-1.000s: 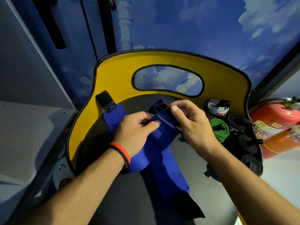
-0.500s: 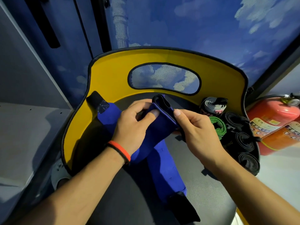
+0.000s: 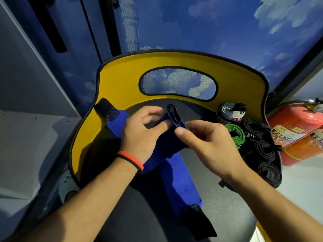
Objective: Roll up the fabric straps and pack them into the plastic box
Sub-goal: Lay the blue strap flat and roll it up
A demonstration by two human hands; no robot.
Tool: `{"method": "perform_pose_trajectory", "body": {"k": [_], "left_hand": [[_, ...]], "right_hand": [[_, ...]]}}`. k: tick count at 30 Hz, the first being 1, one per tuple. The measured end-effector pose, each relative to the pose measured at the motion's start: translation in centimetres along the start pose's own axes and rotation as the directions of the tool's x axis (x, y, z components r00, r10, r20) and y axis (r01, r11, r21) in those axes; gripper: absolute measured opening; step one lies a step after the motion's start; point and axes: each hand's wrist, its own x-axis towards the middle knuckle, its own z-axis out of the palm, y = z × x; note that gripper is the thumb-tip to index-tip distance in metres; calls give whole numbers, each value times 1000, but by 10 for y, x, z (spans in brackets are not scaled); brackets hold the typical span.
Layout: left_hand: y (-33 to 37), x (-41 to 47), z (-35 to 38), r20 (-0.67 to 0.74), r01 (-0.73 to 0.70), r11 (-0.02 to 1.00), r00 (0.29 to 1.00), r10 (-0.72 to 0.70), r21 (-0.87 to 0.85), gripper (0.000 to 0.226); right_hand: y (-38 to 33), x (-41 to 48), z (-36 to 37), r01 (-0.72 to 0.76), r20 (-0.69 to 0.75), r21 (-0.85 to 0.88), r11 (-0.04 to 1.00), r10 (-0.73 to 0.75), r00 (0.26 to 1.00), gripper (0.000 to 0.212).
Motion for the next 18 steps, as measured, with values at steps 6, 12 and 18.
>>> {"method": "perform_pose_trajectory", "body": {"k": [6,12,18], "left_hand": [[-2,-4,4,55,-149,960,989,140,238,29],[3,-1,9,98,-70,997,992,73,-40,20],[4,4,16,13,42,992,999,-40,-117,17]], "right_hand": [[4,1,0,53,-62,-292,955,-74,995,19],[8,4,-3,60,-37,-359,931,-78,996,17],[11,6,-2,76,2,-396,915,-82,997,14]]}}
